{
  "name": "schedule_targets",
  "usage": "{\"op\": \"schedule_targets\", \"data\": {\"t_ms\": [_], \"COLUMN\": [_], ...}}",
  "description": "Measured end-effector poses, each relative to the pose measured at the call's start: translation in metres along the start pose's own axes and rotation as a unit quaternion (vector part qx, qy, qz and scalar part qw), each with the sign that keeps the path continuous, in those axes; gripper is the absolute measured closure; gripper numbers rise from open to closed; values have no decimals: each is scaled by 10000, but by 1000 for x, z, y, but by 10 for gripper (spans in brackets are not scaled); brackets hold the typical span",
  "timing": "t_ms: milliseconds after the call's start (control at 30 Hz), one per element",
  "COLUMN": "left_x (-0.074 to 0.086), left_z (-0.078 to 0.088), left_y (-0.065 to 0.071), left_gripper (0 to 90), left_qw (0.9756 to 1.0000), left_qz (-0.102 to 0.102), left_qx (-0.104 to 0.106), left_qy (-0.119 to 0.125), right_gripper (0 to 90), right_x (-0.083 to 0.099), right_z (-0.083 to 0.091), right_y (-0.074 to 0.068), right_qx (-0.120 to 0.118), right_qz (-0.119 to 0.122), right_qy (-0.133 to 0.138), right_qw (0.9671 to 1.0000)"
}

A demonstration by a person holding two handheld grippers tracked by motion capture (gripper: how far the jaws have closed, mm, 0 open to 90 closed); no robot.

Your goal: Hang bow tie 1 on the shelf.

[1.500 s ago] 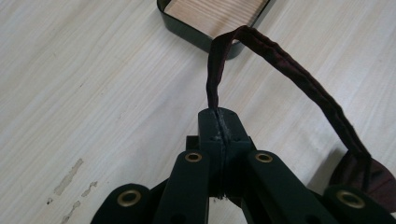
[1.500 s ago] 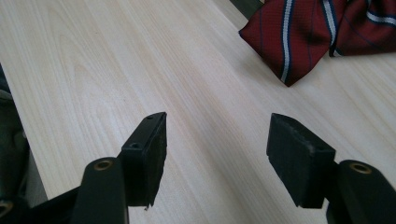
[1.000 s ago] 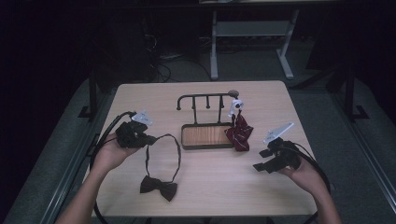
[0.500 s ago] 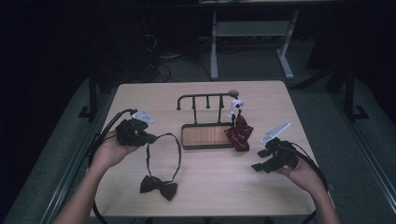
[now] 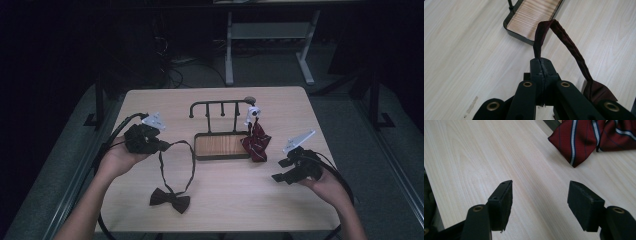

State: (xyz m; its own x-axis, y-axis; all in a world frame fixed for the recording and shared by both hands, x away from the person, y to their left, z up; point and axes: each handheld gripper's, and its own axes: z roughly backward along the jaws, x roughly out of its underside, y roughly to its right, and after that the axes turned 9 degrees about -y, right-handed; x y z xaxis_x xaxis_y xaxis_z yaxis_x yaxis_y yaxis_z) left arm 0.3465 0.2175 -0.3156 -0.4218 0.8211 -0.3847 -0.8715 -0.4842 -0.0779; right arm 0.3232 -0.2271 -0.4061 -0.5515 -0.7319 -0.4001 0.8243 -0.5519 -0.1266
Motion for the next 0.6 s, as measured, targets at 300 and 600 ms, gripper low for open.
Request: {"op": "schedule_targets", "data": {"t_ms": [300, 600], "left_x": [-5, -15], "left_z": [9, 17], "left_y": [1, 2], "left_gripper": [897, 897], "left_qw": [10000, 9998], "left_qz": [-70, -176], "left_qx": [-50, -75], "left_qy": [-18, 16], "right_gripper": [369, 369], "right_x": [-2, -1], "right_z": [1, 3], "right_y": [0, 0], "right_qx": [-13, 15], "right_qz": [15, 26], "right_qy": [-17, 7], "right_qw": [10000, 10000]}}
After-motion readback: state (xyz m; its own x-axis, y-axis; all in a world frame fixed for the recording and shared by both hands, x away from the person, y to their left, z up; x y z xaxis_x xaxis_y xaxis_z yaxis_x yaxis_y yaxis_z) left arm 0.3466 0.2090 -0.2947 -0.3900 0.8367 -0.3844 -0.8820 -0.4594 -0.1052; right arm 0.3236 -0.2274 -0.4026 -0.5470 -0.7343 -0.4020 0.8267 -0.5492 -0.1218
